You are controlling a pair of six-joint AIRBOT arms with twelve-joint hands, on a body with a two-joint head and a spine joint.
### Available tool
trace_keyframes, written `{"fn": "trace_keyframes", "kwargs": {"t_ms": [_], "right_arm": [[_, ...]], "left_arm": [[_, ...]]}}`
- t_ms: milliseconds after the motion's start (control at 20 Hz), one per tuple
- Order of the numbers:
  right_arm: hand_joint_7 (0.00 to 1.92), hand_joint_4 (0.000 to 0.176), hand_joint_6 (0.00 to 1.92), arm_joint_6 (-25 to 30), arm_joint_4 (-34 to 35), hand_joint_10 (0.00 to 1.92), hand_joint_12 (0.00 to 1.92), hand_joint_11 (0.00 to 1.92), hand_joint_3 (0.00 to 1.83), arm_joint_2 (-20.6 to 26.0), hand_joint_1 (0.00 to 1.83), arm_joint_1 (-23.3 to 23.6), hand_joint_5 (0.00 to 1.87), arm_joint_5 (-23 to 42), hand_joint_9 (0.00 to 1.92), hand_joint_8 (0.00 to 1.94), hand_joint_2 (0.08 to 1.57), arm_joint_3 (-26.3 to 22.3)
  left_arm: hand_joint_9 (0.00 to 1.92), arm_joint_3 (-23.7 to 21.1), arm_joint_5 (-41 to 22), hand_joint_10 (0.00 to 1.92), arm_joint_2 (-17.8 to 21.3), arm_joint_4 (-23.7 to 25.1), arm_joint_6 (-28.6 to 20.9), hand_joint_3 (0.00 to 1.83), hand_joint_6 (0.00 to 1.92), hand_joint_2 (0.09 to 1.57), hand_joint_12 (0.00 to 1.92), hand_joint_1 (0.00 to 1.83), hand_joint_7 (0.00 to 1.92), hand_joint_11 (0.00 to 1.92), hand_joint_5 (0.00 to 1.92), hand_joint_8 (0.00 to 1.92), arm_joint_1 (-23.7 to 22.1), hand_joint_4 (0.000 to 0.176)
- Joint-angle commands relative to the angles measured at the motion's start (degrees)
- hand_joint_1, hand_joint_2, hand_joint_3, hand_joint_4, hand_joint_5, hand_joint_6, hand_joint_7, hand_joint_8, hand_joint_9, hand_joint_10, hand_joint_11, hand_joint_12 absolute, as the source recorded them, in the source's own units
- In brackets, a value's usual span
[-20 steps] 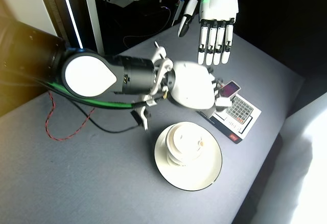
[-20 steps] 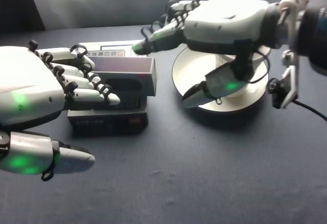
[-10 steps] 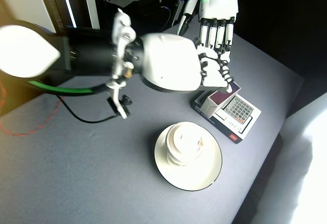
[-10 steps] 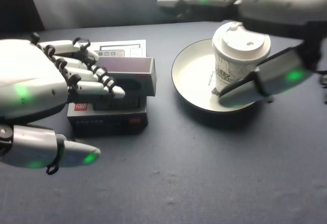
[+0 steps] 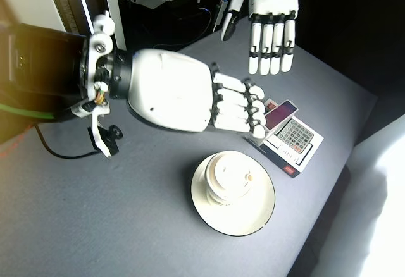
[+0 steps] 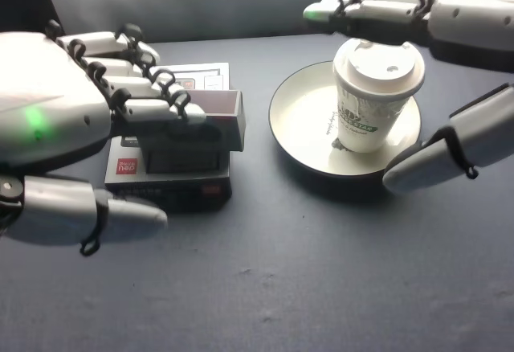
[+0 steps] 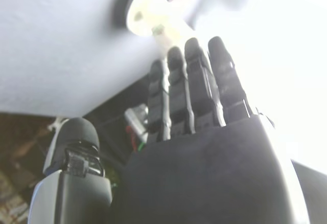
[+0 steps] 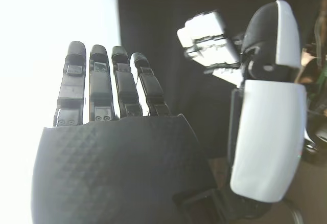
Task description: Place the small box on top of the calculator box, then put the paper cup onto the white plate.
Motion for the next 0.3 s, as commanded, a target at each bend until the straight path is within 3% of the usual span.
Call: {"fn": "trace_keyframes", "kwargs": {"t_ms": [0,50,100,150,200,250], "right_arm": [[0.06,0.000,0.00,-0.16,1.56,0.01,0.30,0.00,0.00,0.92,0.49,0.54,0.03,5.74,0.05,0.00,0.85,0.15],[0.17,0.000,0.02,-0.35,1.56,0.03,0.52,0.00,0.01,1.13,0.36,0.37,0.14,6.52,0.15,0.01,0.96,0.14],[0.37,0.000,0.03,-0.46,1.56,0.06,0.94,0.00,0.01,1.25,0.27,0.15,0.30,6.85,0.34,0.02,1.11,0.14],[0.51,0.000,0.02,-0.80,1.56,0.08,1.20,0.01,0.01,1.41,0.26,-0.05,0.41,7.33,0.47,0.03,1.17,0.14],[0.71,0.000,0.05,-1.69,1.56,0.30,1.40,0.13,0.00,1.65,0.29,-0.22,0.62,7.86,0.59,0.12,1.26,0.14],[0.64,0.000,0.16,-2.20,1.56,1.04,1.68,0.24,0.01,1.86,0.33,-0.46,0.80,8.20,0.49,0.83,1.32,0.14]], "left_arm": [[0.29,-0.10,-3.92,0.01,0.75,0.84,-2.09,0.00,0.01,1.24,0.44,0.00,0.31,0.00,0.28,0.01,-0.62,0.000],[0.44,-0.08,-3.96,0.02,0.79,1.97,-3.44,0.00,0.00,1.25,0.61,0.04,0.49,0.06,0.43,0.00,-0.79,0.000],[0.64,-0.04,-3.97,0.11,0.79,2.83,-4.24,0.00,0.02,1.26,0.98,0.10,0.69,0.17,0.57,0.06,-0.96,0.000],[0.69,0.09,-4.03,0.38,0.79,3.94,-5.71,0.00,0.02,1.26,1.20,0.22,0.84,0.27,0.73,0.12,-1.02,0.000],[0.61,0.29,-4.03,1.13,0.77,6.53,-8.41,0.00,0.29,1.30,1.58,0.22,0.76,0.37,0.84,0.82,-1.05,0.000],[0.60,0.56,-4.03,1.53,0.72,9.98,-12.83,0.01,1.03,1.41,1.79,0.19,0.70,0.40,0.71,1.30,-1.05,0.000]]}}
